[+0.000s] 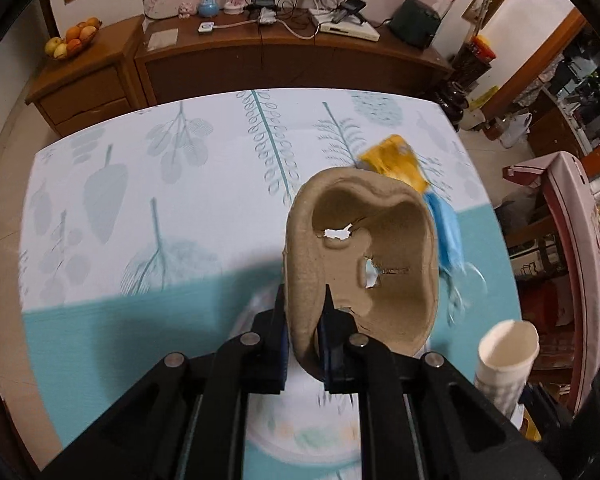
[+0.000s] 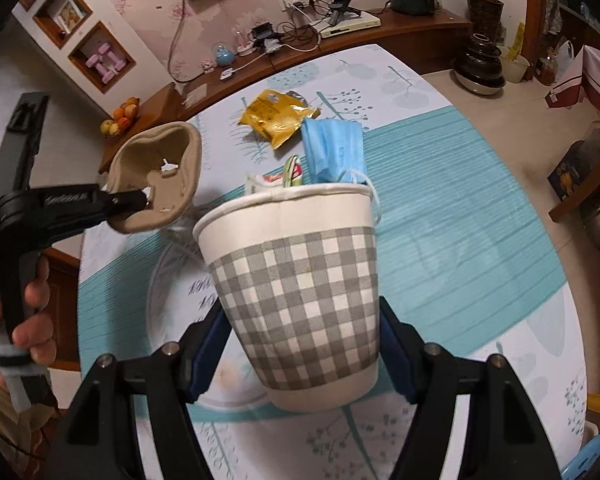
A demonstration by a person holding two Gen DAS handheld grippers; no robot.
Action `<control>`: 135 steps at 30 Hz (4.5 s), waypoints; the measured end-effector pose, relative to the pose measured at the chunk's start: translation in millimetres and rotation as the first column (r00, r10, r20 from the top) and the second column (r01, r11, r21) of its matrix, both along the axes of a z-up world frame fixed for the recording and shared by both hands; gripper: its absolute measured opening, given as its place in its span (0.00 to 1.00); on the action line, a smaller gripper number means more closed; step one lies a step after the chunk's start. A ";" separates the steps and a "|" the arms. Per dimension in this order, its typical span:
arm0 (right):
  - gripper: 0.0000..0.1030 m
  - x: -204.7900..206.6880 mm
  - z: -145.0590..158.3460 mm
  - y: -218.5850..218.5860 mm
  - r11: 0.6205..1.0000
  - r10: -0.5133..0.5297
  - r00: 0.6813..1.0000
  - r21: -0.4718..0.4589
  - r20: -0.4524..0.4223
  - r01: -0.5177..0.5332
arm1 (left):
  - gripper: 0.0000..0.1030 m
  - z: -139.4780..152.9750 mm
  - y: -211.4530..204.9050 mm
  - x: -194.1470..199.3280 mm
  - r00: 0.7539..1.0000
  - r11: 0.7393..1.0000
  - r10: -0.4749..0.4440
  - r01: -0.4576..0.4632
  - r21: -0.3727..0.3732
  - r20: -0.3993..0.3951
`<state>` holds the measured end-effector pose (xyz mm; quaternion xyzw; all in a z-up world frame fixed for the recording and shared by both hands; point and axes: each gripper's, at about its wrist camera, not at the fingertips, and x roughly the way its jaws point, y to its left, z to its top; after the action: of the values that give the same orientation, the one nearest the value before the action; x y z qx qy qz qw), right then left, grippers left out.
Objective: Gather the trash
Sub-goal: 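Carry paper cup and cup holder down to the black bin and open both tools, then raise both open tools back over the table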
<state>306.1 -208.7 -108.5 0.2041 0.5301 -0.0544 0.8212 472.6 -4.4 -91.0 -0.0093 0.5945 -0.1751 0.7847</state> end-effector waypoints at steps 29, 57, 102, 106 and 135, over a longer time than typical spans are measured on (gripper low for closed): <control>0.67 -319.3 33.3 -3.3 0.947 0.299 0.952 0.106 0.065 -0.305 | 0.10 63.3 -9.8 -458.2 0.992 0.993 0.068 -0.077 0.087 0.102; 0.68 -409.3 -228.6 2.1 0.988 -0.008 0.942 0.142 -0.335 0.059 | 0.10 -224.0 -4.4 -525.8 0.986 0.964 -0.055 0.093 0.248 -0.155; 0.85 -378.6 -348.9 31.2 0.993 -0.021 0.949 0.107 -0.314 0.058 | 0.93 -324.9 16.3 -505.2 0.994 0.968 0.021 0.007 0.251 -0.111; 0.85 -381.3 -330.9 30.8 0.993 -0.015 0.950 0.104 -0.310 0.050 | 0.93 -304.5 17.1 -508.7 0.992 0.972 0.034 -0.005 0.235 -0.120; 0.85 -379.7 13.6 19.0 0.988 0.153 0.988 0.003 0.033 -0.154 | 0.93 54.8 21.3 -524.9 0.986 0.996 0.073 -0.080 0.044 0.148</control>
<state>-73.6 -189.6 -94.9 0.1658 0.5309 0.0138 0.8309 -52.3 16.8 -36.2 0.0003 0.5386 -0.1304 0.8324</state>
